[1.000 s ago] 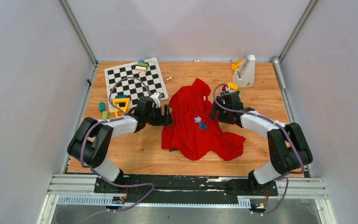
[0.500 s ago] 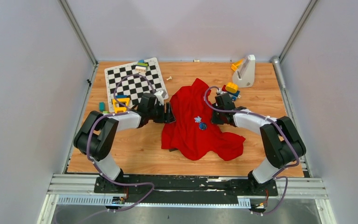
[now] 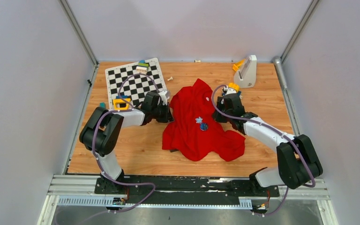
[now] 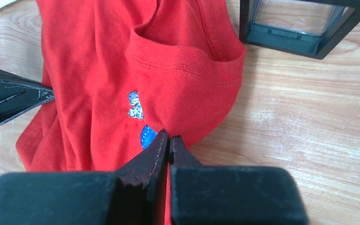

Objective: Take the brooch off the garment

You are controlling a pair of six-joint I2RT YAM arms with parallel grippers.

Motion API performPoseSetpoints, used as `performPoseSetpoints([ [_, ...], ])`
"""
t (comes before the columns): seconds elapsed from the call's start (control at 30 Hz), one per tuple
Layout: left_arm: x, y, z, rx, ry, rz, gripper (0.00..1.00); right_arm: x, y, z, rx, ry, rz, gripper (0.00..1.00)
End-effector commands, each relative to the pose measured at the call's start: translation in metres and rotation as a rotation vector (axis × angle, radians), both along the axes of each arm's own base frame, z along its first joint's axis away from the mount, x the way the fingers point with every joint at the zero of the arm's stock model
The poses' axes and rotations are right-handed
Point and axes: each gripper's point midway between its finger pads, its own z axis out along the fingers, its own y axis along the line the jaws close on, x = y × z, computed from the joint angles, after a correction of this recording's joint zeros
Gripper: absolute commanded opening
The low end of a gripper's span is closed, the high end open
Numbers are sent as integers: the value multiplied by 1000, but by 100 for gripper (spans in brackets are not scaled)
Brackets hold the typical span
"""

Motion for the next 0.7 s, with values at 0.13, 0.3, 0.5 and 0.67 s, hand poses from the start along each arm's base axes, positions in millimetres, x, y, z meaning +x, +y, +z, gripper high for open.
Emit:
performPoseSetpoints([
  [0.13,40,14,123,-81,-129,94,0,38,4,92,30,-142,-48,0],
  [0.3,43,53,207,-97,-224,195,0,39,17,148,101,-194,8,0],
  [0.5,17,120,274,-42,-336,391,0,11,52,213,256,-265,210,0],
  [0.67,-5,188,327,69,-461,623,0,-19,107,263,321,-297,406,0],
])
